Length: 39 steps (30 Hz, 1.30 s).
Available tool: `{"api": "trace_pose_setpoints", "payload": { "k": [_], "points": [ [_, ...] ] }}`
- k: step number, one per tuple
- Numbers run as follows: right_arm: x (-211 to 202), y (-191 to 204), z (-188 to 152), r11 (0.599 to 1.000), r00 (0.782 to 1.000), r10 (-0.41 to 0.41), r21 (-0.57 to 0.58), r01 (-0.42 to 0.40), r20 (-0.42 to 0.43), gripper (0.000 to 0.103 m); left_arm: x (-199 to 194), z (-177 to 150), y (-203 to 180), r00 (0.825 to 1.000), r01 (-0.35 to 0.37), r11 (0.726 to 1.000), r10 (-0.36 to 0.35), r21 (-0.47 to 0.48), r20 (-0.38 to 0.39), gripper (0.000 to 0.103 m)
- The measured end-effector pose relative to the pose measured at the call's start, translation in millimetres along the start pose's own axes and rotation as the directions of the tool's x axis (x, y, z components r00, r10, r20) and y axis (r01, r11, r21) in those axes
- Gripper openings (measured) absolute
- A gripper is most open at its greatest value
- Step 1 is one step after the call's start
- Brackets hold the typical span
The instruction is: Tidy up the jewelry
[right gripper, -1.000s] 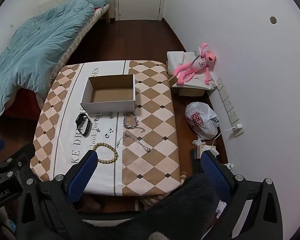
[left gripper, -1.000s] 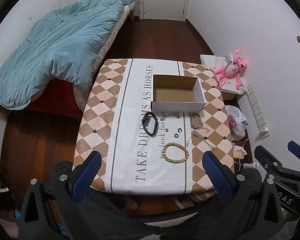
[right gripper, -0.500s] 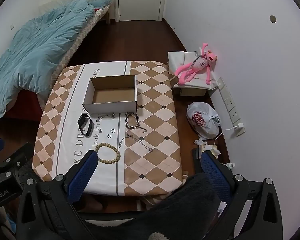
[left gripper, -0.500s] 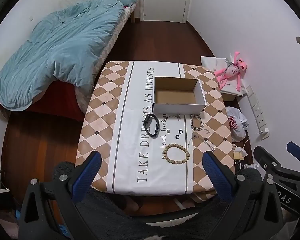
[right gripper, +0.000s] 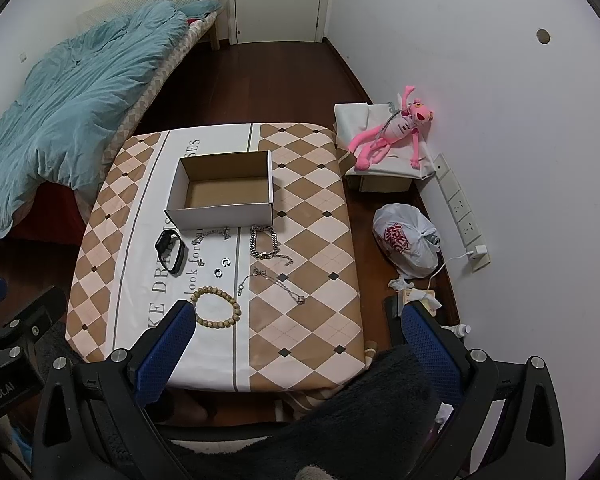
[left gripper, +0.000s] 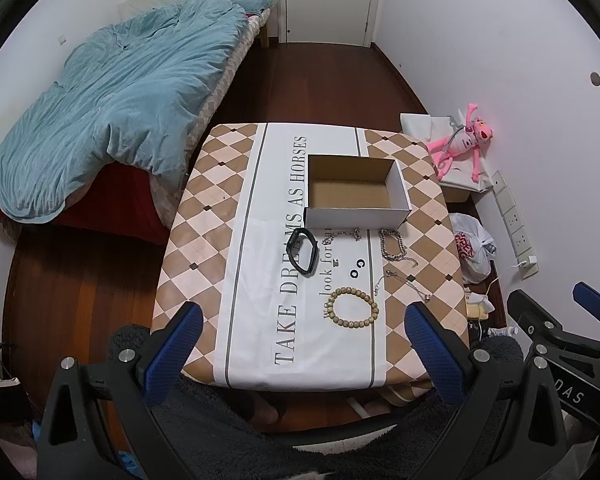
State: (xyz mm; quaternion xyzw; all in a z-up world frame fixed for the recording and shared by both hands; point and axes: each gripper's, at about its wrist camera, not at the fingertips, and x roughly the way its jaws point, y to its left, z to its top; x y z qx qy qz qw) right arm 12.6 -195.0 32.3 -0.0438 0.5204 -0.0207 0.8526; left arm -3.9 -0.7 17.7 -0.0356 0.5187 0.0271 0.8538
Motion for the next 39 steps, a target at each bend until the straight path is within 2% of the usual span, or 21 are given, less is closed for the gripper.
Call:
{"api": "trace_pose_setpoints", "payload": {
  "k": [39],
  "points": [
    [-4.9, -1.8, 1.6, 1.000, 1.000, 0.005, 0.005, -0.005, 0.008, 0.103, -0.3, -1.0, 2.3, 1.000, 0.001, 1.000, -0.001, 0.000, 0.002, 0.103]
  ]
}}
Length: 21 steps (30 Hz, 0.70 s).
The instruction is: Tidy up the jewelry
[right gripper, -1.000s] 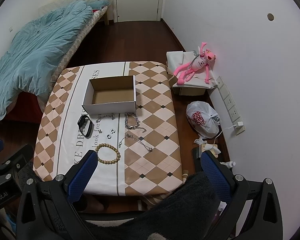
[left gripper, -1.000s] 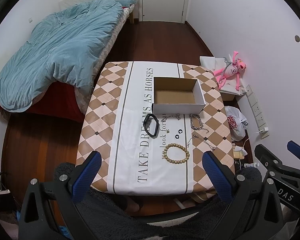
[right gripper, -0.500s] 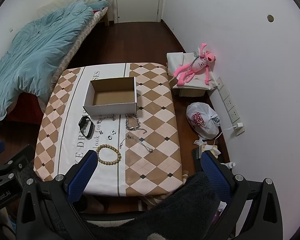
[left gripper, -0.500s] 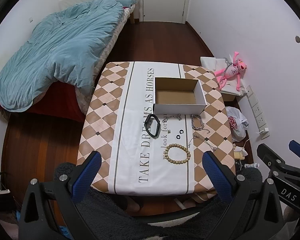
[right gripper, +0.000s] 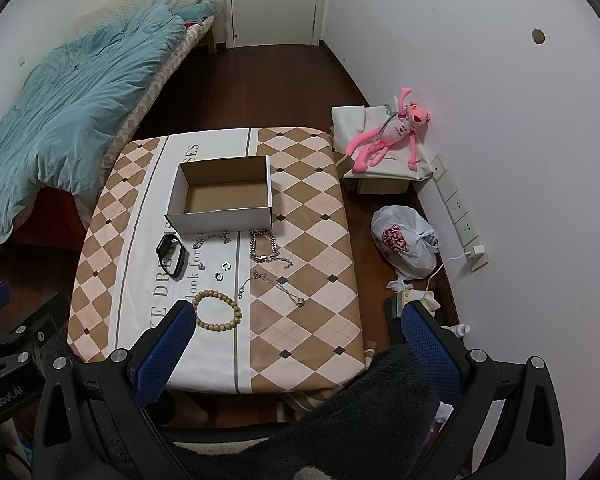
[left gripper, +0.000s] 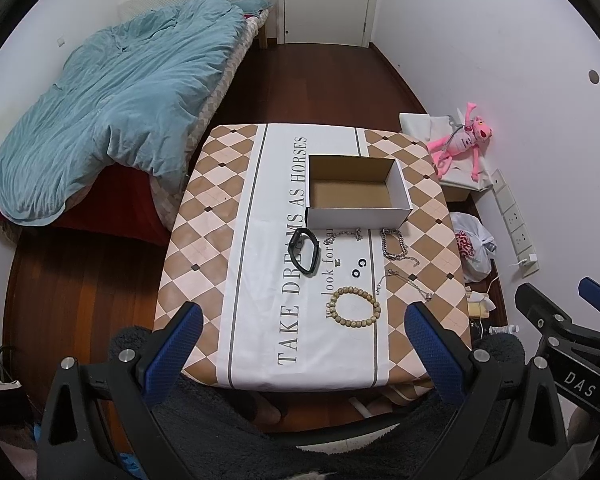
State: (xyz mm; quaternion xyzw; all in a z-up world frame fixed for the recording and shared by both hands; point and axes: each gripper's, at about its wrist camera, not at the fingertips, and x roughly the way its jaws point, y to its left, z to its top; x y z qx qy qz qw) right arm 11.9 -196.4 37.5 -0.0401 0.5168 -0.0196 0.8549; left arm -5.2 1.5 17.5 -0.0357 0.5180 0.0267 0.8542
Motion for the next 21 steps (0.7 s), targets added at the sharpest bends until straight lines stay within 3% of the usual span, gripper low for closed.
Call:
{"api": "trace_pose_setpoints", "payload": {
  "k": [21],
  "points": [
    [-3.5, -4.8, 6.3, 1.000, 1.000, 0.000, 0.008, 0.000, 0.014, 0.103, 0.6, -0.5, -0.6, 1.000, -0.001, 1.000, 0.001, 0.002, 0.002, 0.103]
  ]
}}
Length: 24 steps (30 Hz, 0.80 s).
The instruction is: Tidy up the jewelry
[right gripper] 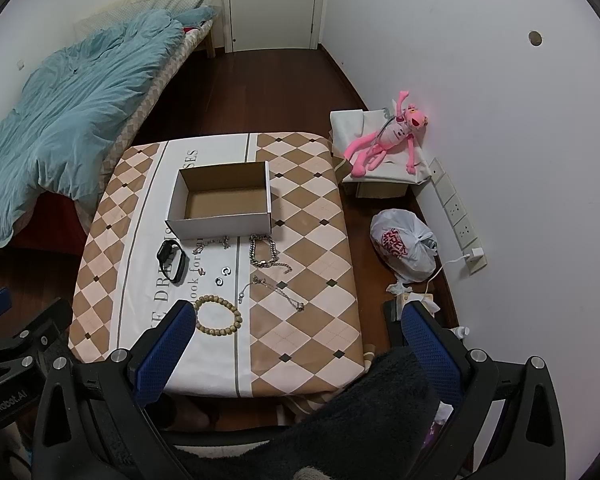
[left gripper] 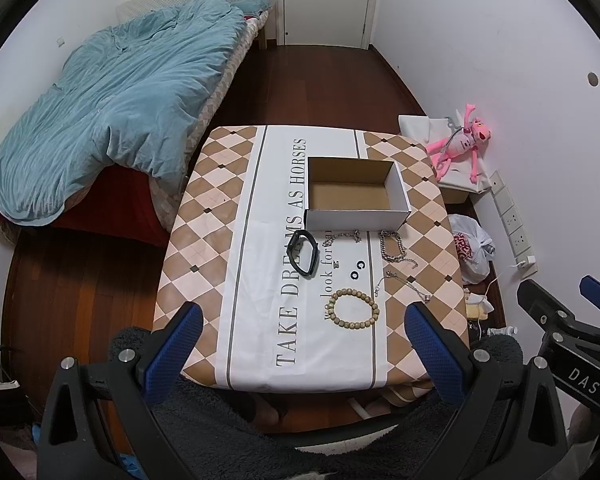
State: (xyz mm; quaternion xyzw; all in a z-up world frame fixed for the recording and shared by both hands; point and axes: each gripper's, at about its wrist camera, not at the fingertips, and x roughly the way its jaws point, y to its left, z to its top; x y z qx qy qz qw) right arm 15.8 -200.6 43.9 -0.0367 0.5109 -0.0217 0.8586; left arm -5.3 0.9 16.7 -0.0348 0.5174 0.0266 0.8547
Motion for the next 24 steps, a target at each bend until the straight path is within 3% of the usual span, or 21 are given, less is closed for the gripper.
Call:
{"api": "trace_pose_setpoints", "payload": {
  "k": [7, 13, 18, 24],
  "points": [
    [28, 5, 2, 0.999, 1.000, 0.022, 0.023, -0.021, -0.021, 0.103, 23, 13, 1, 0.999, -0.050, 0.999, 0.050, 0.003, 0.011, 0.103],
    [115, 22, 1, 1.000, 0.991, 0.008, 0.004, -0.008, -0.131, 0.103, 97, 21, 11, 0.986, -0.164, 0.986, 0.165, 0.010, -0.041, 0.103],
    [203, 42, -23, 0.999, 0.954, 0.030, -0.017, -0.037, -0.298, 0.100, 163, 7, 24, 0.965, -0.227, 0.973, 0.232, 0.046, -0.126, 0.103],
    [262, 65, -57, 0.998, 0.914, 0.051, -0.018, -0.064, -0.402, 0.092, 219, -20, 38, 0.934, -0.248, 0.966, 0.258, 0.070, -0.245, 0.103]
  ]
}}
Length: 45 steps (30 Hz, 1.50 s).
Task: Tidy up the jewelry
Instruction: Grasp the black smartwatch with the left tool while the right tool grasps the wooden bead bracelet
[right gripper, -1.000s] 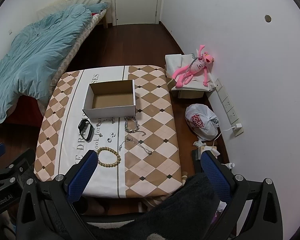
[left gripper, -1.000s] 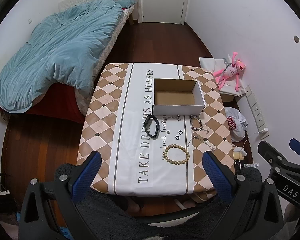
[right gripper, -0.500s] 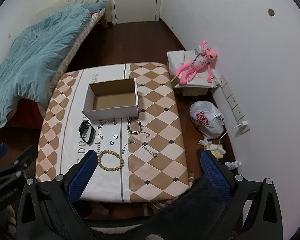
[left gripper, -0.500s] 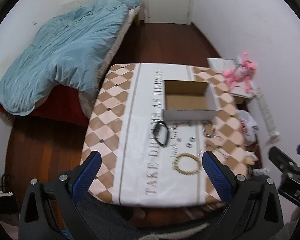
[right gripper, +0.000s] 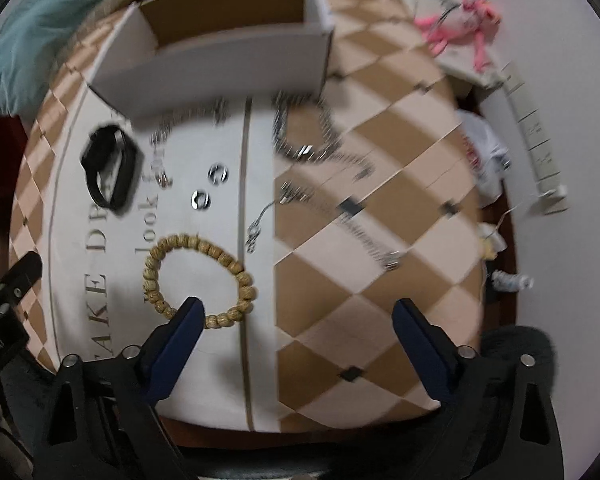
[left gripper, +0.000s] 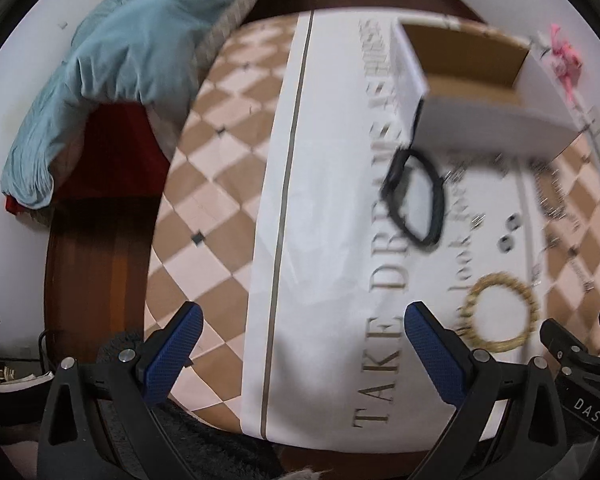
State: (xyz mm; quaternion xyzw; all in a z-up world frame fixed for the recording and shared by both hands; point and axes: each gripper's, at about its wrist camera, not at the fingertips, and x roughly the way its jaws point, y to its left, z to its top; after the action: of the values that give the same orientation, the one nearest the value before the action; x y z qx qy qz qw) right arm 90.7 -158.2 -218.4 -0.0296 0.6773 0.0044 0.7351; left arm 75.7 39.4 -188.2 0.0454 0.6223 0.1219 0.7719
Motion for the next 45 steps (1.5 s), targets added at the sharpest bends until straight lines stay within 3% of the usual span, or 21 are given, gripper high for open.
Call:
{"api": "trace_pose_setpoints", "payload": {
  "k": [7, 11, 14, 15, 16, 17, 24, 29, 34, 38, 41, 45],
  "points": [
    [29, 12, -3, 0.999, 0.999, 0.042, 0.007, -0.042, -0.035, 0.078, 26, -7, 7, 0.998, 0.006, 1.000, -0.007, -0.025, -0.054, 0.103],
    [27, 23, -4, 0.999, 1.000, 0.024, -0.024, -0.024, -0.011, 0.071, 35, -9, 11, 0.997, 0.017, 0.999, -0.020, -0.046, -0.068, 0.103],
    [23, 29, -3, 0.998, 1.000, 0.013, -0.057, -0.011, 0.026, 0.050, 38, -10, 11, 0.996, 0.020, 0.998, -0.024, -0.055, -0.080, 0.103],
    [21, 31, -3, 0.998, 0.999, 0.014, -0.063, -0.011, 0.036, 0.038, 39, -9, 11, 0.996, 0.023, 0.998, -0.028, -0.058, -0.084, 0.103],
    [22, 36, 0, 0.997, 0.999, 0.015, -0.070, -0.012, 0.046, 0.019, 39, -8, 11, 0.996, 0.026, 0.998, -0.031, -0.061, -0.083, 0.103],
    [21, 37, 0, 0.998, 0.999, 0.024, -0.067, -0.021, 0.047, 0.009, 38, -7, 11, 0.996, 0.028, 0.998, -0.034, -0.063, -0.082, 0.103],
    [-7, -8, 9, 0.992, 0.991, 0.068, 0.097, -0.080, 0.115, 0.009, 27, 22, 15, 0.995, 0.089, 0.991, -0.094, -0.100, -0.041, 0.102],
    [-9, -23, 14, 0.987, 0.992, 0.051, 0.142, -0.068, 0.119, 0.009, 35, 53, 0, 0.980, 0.188, 0.974, -0.194, -0.125, -0.040, 0.101],
    [-9, -27, 18, 0.984, 0.992, 0.059, 0.161, -0.076, 0.111, 0.009, 45, 73, -21, 0.965, 0.253, 0.964, -0.258, -0.087, -0.049, 0.067],
    [-2, -35, 25, 0.982, 0.993, 0.071, 0.168, -0.085, 0.092, 0.009, 54, 78, -32, 0.960, 0.270, 0.961, -0.273, -0.054, -0.065, 0.018],
    [-2, -33, 22, 0.983, 0.992, 0.080, 0.156, -0.094, 0.095, 0.009, 55, 77, -31, 0.963, 0.266, 0.964, -0.267, -0.030, -0.038, 0.009],
    [-9, -30, 16, 0.978, 0.987, 0.126, 0.152, -0.141, 0.105, 0.009, 48, 60, -27, 0.962, 0.272, 0.962, -0.272, -0.019, -0.018, 0.008]
  ]
}}
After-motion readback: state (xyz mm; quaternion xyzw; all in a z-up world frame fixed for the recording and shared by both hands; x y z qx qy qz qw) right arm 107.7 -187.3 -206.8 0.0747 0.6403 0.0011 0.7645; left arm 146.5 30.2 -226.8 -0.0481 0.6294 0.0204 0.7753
